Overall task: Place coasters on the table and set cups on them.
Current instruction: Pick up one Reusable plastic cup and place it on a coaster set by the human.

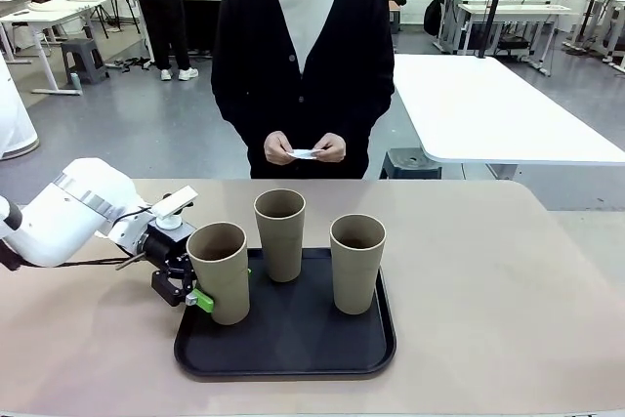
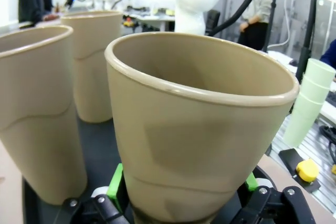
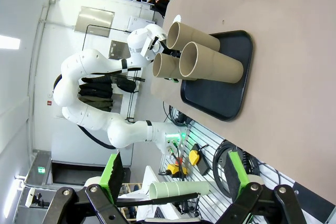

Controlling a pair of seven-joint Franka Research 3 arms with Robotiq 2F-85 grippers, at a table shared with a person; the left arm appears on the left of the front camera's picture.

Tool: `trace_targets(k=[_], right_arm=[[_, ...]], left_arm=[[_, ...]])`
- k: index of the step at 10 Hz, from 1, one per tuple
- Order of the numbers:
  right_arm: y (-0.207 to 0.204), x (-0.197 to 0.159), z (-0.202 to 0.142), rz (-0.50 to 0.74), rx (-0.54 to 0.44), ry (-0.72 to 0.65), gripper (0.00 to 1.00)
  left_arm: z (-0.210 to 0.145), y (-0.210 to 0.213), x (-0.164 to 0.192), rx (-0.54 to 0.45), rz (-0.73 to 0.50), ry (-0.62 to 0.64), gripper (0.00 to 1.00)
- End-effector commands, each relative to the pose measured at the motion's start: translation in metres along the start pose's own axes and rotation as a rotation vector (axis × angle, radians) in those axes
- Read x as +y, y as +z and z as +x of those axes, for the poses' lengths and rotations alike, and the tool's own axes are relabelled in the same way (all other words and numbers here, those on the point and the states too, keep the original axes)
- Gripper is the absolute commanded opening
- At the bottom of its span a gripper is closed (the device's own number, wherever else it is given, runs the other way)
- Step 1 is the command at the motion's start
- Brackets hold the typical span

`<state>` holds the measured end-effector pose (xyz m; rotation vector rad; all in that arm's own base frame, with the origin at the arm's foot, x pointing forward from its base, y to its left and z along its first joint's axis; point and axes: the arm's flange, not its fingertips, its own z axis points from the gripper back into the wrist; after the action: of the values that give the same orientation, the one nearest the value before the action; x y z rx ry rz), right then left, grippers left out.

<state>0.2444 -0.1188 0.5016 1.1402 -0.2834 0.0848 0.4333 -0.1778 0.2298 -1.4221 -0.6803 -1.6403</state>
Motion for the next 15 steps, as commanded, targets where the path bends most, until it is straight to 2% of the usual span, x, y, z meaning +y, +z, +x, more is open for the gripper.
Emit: trace_targets(k=[1,2,3,4,7,9,12,15], right_arm=[[0.000,0.000,0.001,0.011,-0.003,0.003,1.00],[0.000,0.000,0.001,0.011,-0.003,0.003,1.00],[0.000,0.000,0.001,0.011,-0.003,0.003,1.00],[0.000,0.000,0.001,0.011,-0.003,0.003,1.00],[0.000,0.000,0.001,0.011,-0.003,0.003,1.00],[0.000,0.000,0.001,0.011,-0.003,0.003,1.00],[0.000,0.000,0.001,0.011,-0.003,0.003,1.00],[0.000,0.000,0.001,0.011,-0.003,0.003,1.00]], left_arm=[[-0.003,0.000,0.002,0.003,-0.002,-0.050,1.00],[-0.004,0.001,0.002,-0.005,-0.006,-0.066,0.60],[-0.003,0.000,0.003,-0.010,-0.011,-0.064,0.41],[-0.001,0.002,0.002,-0.010,-0.008,-0.067,0.01],[0.015,0.011,-0.007,-0.003,0.029,-0.073,0.00],[0.066,0.036,-0.025,0.015,0.133,-0.053,0.00],[0.147,0.096,-0.069,0.045,0.330,-0.034,0.00],[0.180,0.134,-0.095,0.048,0.464,-0.019,0.00]])
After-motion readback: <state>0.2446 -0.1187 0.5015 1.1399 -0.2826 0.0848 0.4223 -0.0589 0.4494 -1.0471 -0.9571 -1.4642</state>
